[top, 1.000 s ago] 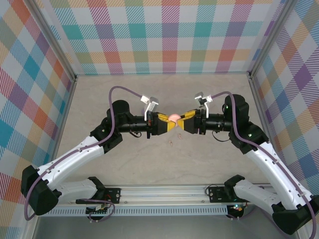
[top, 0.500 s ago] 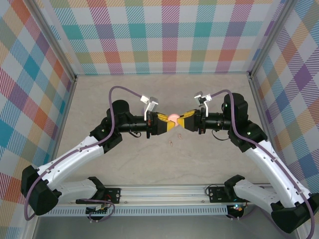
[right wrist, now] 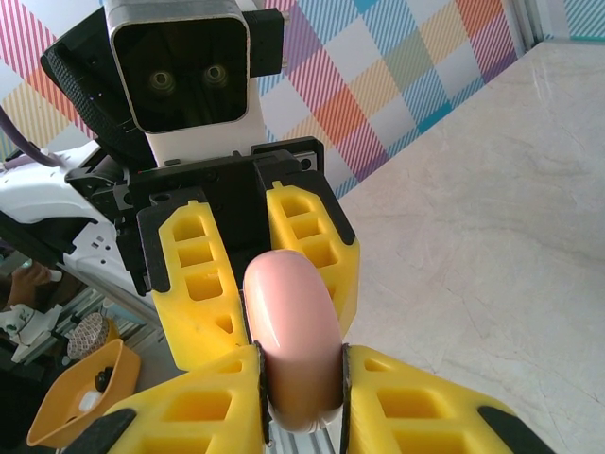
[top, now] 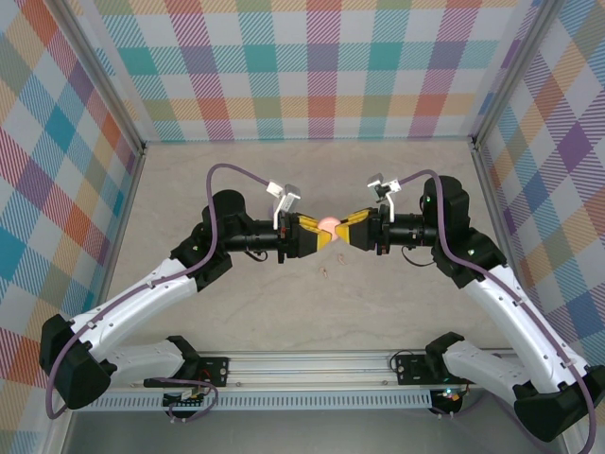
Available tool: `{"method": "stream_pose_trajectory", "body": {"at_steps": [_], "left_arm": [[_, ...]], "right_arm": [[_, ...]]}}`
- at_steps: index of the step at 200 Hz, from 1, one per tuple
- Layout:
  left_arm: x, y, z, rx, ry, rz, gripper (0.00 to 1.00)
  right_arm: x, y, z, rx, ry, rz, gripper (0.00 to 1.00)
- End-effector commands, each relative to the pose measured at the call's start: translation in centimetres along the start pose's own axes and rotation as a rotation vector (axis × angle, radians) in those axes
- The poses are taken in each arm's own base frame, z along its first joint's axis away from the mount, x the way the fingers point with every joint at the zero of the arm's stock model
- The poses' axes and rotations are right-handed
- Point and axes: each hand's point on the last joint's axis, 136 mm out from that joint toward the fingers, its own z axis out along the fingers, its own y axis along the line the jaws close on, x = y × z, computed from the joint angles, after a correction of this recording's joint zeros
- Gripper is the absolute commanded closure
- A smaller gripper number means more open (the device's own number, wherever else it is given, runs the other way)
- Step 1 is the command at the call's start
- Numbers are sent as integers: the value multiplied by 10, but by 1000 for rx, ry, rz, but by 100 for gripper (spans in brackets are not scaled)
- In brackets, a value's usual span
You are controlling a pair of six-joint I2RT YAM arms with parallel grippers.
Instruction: Insert wireless bluetooth earbuds into charging case
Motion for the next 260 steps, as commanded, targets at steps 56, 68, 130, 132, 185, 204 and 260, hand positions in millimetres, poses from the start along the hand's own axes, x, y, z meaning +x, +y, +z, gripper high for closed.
{"method": "stream_pose_trajectory", "body": {"at_steps": [56, 68, 130, 132, 185, 204, 260], "left_arm": [[-14, -6, 4, 4, -32, 43, 79], [-13, -1, 4, -22, -34, 50, 81], [-6, -1, 4, -36, -70, 295, 82], [-5, -1, 4, -37, -71, 302, 82], [0, -9, 2, -21, -62, 387, 82], [1, -11, 2, -14, -63, 398, 82], [10, -13, 3, 0, -31, 417, 83]], "right_arm": [[10, 13, 3, -70, 54, 0, 69], [8, 14, 3, -62, 50, 0, 64], [6, 3, 0, 22, 47, 19, 56], [6, 3, 0, 22, 48, 19, 56], [2, 0, -5, 79, 22, 11, 53], [2, -4, -6, 103, 20, 16, 53], [-8, -9, -13, 175, -24, 9, 51]]}}
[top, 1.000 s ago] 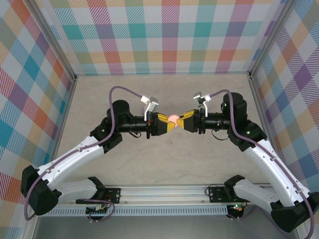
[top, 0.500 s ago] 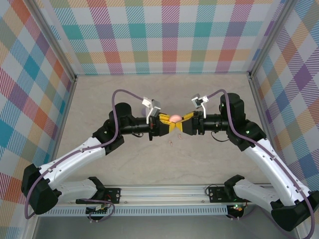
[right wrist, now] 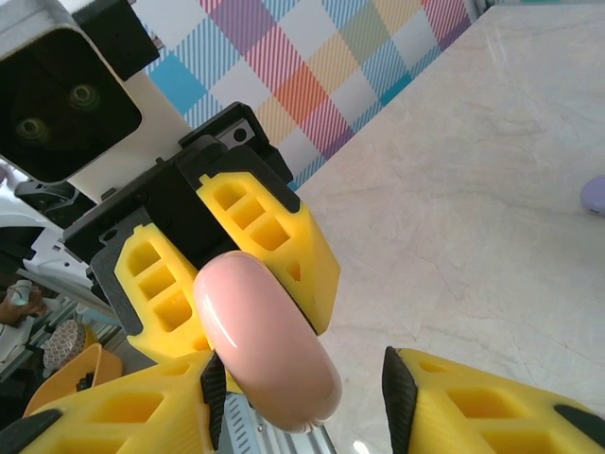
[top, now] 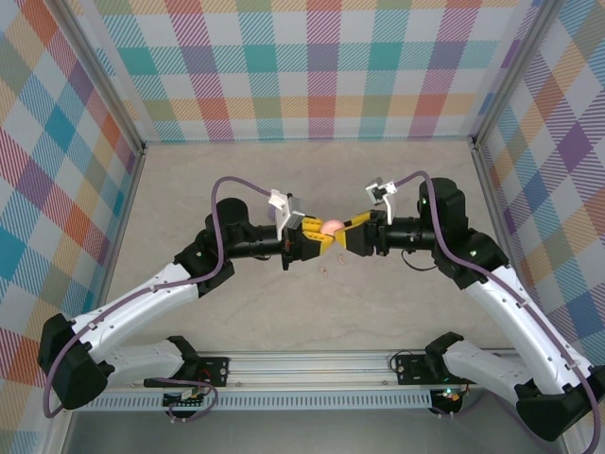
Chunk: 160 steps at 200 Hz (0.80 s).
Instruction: Insert wireless bluetooth earbuds into charging case
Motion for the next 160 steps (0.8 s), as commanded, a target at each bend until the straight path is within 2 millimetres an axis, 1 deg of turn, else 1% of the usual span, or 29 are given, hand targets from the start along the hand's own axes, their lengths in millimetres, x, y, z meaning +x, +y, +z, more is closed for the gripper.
{"method": "stream_pose_trajectory", "body": {"at_steps": [1, 50, 79, 115, 141, 160], "left_arm": [[-2, -18, -2, 56, -10, 61, 83], [5, -20, -2, 64, 6, 66, 83], [7, -19, -2, 57, 14, 66, 83], [10, -19, -1, 59, 20, 61, 83], [8, -20, -2, 58, 16, 62, 83], [8, -17, -2, 45, 15, 53, 83]], "right_arm": [[-15, 3, -11, 55, -57, -43, 51], [-18, 1, -16, 92, -72, -44, 51], [-20, 2, -18, 97, -84, -50, 48], [-18, -4, -16, 120, -74, -38, 47], [-17, -3, -15, 105, -70, -37, 47], [-16, 2, -14, 77, -62, -43, 47]]}}
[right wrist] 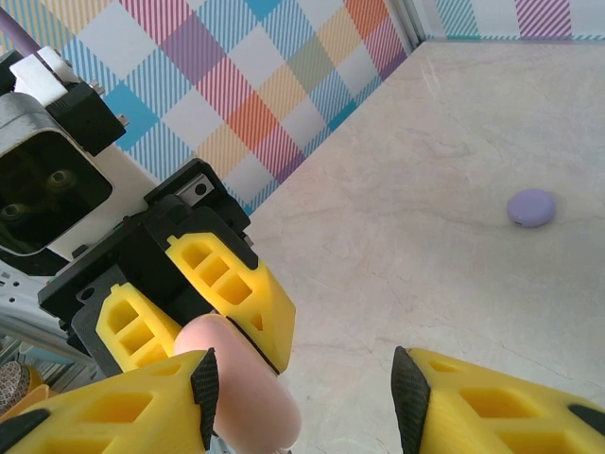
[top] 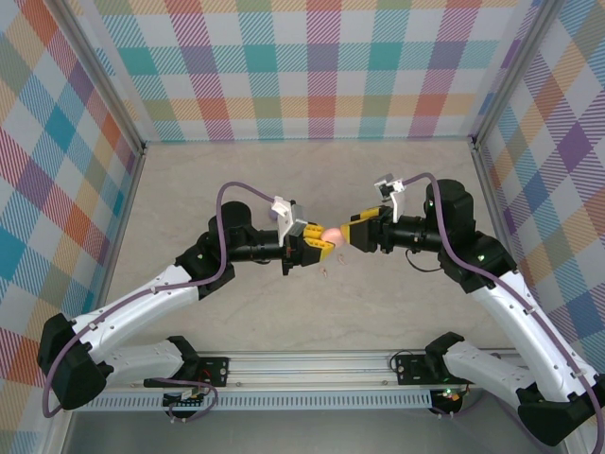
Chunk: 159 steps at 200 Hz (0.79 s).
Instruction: Insert wireless bluetooth earbuds into charging case
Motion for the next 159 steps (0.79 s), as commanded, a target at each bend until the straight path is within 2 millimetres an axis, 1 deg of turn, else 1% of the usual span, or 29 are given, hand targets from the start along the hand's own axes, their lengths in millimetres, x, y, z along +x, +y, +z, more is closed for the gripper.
{"method": "stream_pose_trajectory", "body": {"at_steps": [1, 43, 60, 79, 104, 159], "left_arm": [[-7, -13, -3, 31, -24, 29, 83], [-13, -1, -4, -41, -42, -1, 83], [-15, 0, -4, -49, -47, -11, 83], [-19, -3, -3, -29, -51, -16, 83], [-20, -14, -3, 30, -48, -5, 83], [-23, -20, -3, 64, -49, -4, 83]], "right_arm": [[-7, 11, -4, -36, -13, -32, 47], [-1, 18, -4, -82, 15, -40, 47], [2, 19, -3, -95, 27, -40, 44], [4, 17, -1, -90, 41, -34, 43], [6, 12, 3, -78, 53, -20, 42], [6, 8, 5, -68, 54, -14, 42]]}}
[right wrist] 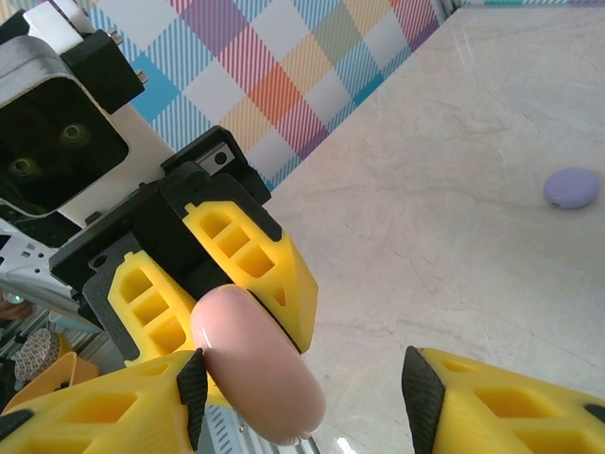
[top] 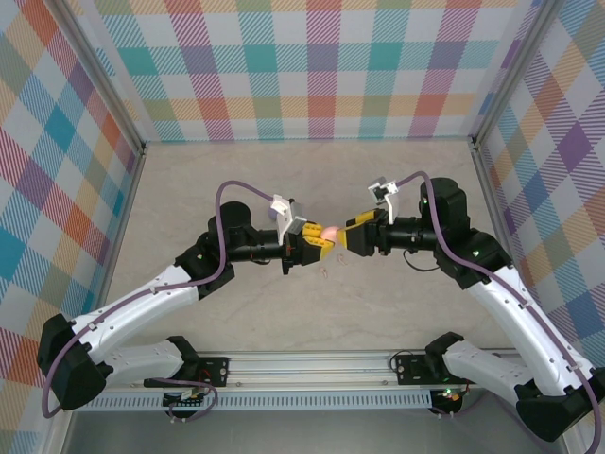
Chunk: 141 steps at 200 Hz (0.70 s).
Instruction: Insert wireless bluetooth earbuds into charging case
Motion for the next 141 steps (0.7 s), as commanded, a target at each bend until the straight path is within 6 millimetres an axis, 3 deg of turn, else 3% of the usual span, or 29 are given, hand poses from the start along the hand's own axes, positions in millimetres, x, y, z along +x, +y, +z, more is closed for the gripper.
{"method": "stream_pose_trajectory", "body": {"at_steps": [1, 82, 141], "left_arm": [[-21, -23, -3, 78, -45, 37, 83], [-20, -36, -4, 120, -40, 85, 84], [-12, -25, -2, 62, -13, 68, 84]], "right_arm": [[-4, 4, -2, -7, -4, -21, 42], [-5, -26, 0, 153, -4, 33, 42], [-13, -37, -9, 241, -58, 44, 39]]}}
